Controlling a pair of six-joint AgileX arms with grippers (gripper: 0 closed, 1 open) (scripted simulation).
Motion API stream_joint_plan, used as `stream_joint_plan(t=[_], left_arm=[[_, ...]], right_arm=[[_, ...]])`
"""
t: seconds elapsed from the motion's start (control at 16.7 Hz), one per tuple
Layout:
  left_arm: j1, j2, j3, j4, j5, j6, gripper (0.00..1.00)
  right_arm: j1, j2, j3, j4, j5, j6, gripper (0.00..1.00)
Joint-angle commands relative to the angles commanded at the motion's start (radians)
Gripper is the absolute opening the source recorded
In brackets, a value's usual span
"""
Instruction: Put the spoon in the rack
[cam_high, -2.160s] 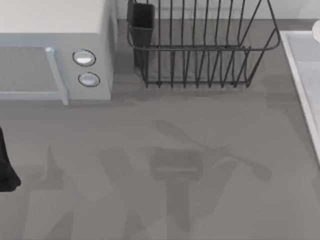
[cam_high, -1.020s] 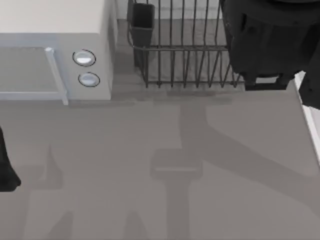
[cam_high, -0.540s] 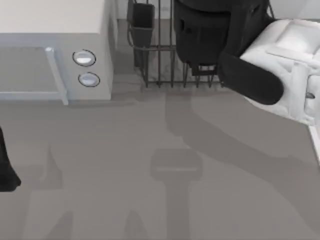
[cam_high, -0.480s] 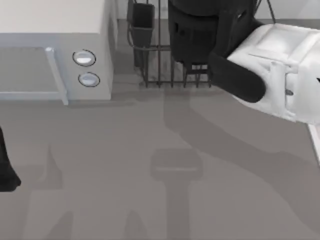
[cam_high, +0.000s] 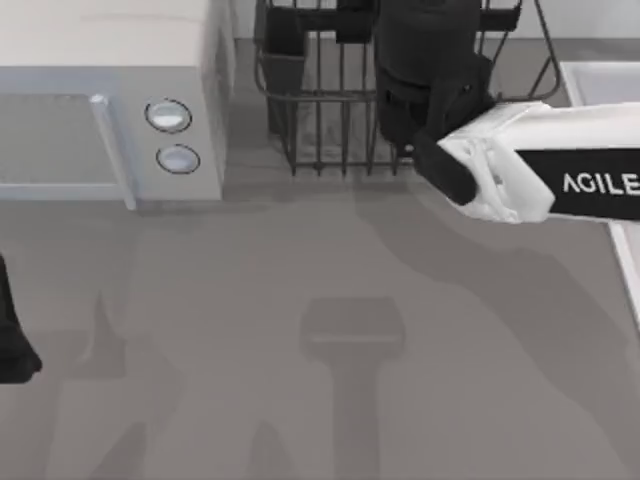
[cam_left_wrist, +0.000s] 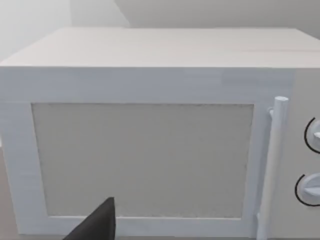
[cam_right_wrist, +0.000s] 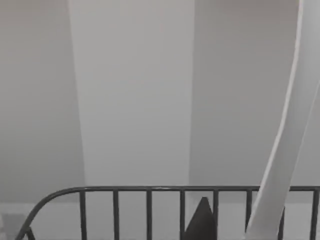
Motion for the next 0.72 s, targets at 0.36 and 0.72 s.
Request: stream_joint_plan(t=[0.36,0.72], left_arm=[[0.000,0.000,0.000,0.000,0.000,0.000,1.00],[0.000,0.000,0.000,0.000,0.000,0.000,1.00]], right_arm=[[-0.006,0.007,-0.002,0.007,-0.006,0.000,0.08],[-0.006,0.007,-0.002,0.007,-0.006,0.000,0.53]])
